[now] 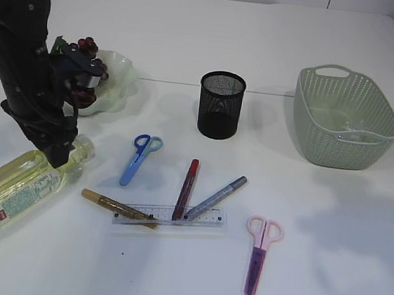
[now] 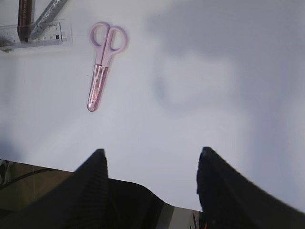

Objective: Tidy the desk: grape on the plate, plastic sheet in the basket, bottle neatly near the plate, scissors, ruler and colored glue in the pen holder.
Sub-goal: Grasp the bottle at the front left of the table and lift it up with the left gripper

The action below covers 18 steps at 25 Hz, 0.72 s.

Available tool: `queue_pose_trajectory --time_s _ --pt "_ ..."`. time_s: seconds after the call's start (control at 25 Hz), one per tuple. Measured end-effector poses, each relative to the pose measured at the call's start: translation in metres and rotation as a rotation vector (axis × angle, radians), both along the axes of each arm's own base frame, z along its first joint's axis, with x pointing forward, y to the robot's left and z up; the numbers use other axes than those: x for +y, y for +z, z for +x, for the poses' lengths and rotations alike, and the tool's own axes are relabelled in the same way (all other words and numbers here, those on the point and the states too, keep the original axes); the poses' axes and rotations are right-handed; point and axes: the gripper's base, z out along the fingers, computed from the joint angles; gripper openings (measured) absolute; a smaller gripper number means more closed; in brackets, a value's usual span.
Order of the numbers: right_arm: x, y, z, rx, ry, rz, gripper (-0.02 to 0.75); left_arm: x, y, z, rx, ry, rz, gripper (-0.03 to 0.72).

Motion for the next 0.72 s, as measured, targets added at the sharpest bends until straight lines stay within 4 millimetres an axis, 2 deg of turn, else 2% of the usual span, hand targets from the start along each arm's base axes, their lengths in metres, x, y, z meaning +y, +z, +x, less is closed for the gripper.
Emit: queue_pose_trajectory --time_s 0.72 --pt "0.0 0.0 0.0 -0.001 0.004 -0.001 0.47 0.002 -0.043 0.007 0.107 0.0 0.068 0.592"
